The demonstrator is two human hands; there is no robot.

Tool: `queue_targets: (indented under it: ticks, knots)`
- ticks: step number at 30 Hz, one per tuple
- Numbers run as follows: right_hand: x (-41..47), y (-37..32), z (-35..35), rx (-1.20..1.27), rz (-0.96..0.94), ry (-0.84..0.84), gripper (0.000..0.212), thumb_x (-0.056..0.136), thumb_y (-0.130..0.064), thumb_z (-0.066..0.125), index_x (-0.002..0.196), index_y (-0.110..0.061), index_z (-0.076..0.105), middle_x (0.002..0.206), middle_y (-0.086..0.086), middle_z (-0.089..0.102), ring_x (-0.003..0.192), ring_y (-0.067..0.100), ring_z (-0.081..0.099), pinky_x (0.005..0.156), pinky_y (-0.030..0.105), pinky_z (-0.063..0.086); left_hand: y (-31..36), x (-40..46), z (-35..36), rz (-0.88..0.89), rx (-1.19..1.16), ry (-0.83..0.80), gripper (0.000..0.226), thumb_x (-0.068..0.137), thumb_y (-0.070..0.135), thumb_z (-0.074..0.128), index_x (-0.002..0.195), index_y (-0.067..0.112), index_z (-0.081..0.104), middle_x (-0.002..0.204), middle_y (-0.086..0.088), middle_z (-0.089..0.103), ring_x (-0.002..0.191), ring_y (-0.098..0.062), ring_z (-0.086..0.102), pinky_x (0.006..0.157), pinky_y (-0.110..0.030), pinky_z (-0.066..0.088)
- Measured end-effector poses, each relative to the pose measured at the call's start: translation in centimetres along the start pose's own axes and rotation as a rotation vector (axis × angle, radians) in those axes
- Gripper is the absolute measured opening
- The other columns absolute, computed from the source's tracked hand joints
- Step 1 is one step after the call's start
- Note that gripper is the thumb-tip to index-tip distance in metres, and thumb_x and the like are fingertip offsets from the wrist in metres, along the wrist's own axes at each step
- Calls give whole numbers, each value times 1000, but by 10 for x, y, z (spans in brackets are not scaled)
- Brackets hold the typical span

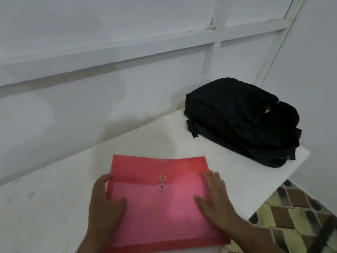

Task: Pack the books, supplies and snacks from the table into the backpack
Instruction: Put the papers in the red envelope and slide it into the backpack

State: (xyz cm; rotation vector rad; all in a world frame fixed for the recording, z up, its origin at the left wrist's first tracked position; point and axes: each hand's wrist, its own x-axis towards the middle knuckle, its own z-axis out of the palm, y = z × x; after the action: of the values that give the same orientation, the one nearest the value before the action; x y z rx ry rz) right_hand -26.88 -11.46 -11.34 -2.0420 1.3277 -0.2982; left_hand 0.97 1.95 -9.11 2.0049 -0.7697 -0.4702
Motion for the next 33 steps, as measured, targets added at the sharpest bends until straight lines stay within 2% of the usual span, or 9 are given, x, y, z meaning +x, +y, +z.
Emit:
queue_targets:
  ticks: [3,7,10,13,16,20,27,30,33]
  knots:
    - [-16,-1,-15,546,-20,111,74,86,-1,68,129,-56,44,156,-8,34,141,12,39,114,44,40,15,8,-5,44,-57,-56,73,69,-8,74,123,36,53,126,9,54,87,-14,66,71,-30,50]
    - [-32,12,-40,1096,171,122,60,84,17,63,121,-30,66,125,6,68,105,32,70,87,53,58,27,24,7,-96,-290,-142,65,58,-12,83,99,36,71,111,-5,72,87,-19,69,84,-40,55]
    - [-41,38,-66,1272,239,-115,42,85,12,64,118,-13,71,126,15,66,100,37,68,84,45,58,49,26,30,-139,-486,-191,60,57,-20,74,96,25,74,108,-8,72,82,-11,69,80,-30,60]
    - [-49,70,-95,1151,179,-214,46,83,9,69,123,-14,68,135,20,58,101,38,58,96,48,50,85,19,63,-45,-473,-273,57,67,-22,70,104,21,71,108,-2,72,83,-5,70,72,-20,59]
    - [-57,99,-134,1108,189,-46,45,82,13,65,116,-15,71,128,19,63,101,42,61,95,59,50,126,14,99,119,-325,-348,52,77,-10,75,110,30,72,115,9,72,103,-11,69,87,-33,55]
    - [-73,138,-204,1133,185,154,44,82,15,59,110,-16,74,121,12,66,99,39,68,81,53,59,190,1,156,260,-282,-441,49,87,0,71,121,35,67,121,19,67,106,-5,66,85,-28,52]
    - [-88,218,-283,1264,227,539,44,88,12,54,113,-20,72,127,6,58,105,35,62,73,43,59,256,-37,278,550,-138,-216,29,91,1,64,110,23,67,102,9,70,96,-1,64,89,-23,51]
    - [-87,242,-293,1320,249,688,46,90,13,52,115,-21,71,131,1,54,114,35,58,85,45,58,269,-48,332,755,22,-365,30,86,-10,63,97,16,72,92,10,69,91,0,64,82,-10,50]
    - [-87,253,-300,1353,279,814,46,92,14,50,116,-20,70,128,-5,55,114,30,59,81,38,59,274,-39,370,830,250,-540,27,88,-3,60,100,18,73,92,3,66,88,-6,61,85,-24,53]
